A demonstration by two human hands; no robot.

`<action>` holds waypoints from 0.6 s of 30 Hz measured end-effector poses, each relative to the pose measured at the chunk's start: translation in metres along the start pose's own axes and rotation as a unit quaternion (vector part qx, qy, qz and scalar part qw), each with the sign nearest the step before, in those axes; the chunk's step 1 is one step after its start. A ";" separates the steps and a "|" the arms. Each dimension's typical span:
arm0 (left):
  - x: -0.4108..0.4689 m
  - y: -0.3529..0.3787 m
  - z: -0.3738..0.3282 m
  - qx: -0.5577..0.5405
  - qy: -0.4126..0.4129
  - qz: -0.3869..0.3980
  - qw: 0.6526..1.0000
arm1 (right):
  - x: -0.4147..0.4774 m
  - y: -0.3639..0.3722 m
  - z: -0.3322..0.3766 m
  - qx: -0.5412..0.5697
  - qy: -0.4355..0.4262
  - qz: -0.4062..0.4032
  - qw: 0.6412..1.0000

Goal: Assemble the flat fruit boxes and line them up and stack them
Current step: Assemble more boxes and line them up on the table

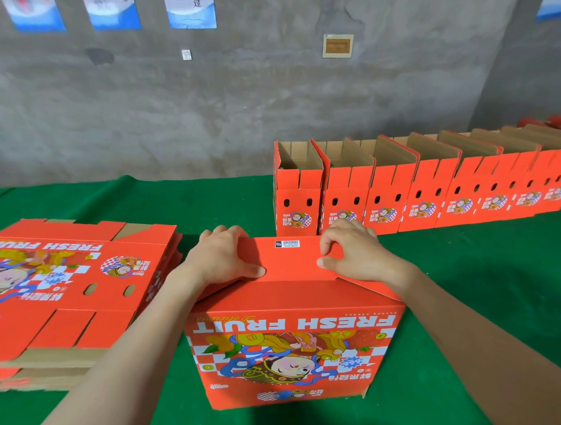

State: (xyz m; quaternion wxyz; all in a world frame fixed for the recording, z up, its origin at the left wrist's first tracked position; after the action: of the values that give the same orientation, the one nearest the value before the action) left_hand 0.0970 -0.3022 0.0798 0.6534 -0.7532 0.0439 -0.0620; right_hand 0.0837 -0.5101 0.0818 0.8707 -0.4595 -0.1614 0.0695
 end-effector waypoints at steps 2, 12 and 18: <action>0.000 -0.001 0.000 -0.008 0.000 -0.005 1.000 | 0.001 0.004 -0.002 -0.025 0.002 0.002 1.000; -0.017 -0.025 0.039 -0.238 -0.027 -0.085 0.967 | 0.003 0.009 -0.009 -0.084 0.019 0.023 0.996; -0.028 0.019 0.055 -0.204 -0.084 0.009 0.975 | -0.011 -0.053 -0.021 0.399 0.016 -0.244 0.884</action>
State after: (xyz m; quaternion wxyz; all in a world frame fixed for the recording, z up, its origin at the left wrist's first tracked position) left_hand 0.0775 -0.2471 0.0522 0.4876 -0.8728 0.0074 0.0175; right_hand 0.0794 -0.5597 0.1120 0.9723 -0.0207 -0.2129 -0.0937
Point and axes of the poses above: each hand's wrist, its own x-axis towards the middle knuckle, its own y-axis out of the palm, z = x × y, the point moved 10 cm from there along x, towards the middle knuckle, and after that the axes turned 12 degrees about x, right-handed, at the moved point
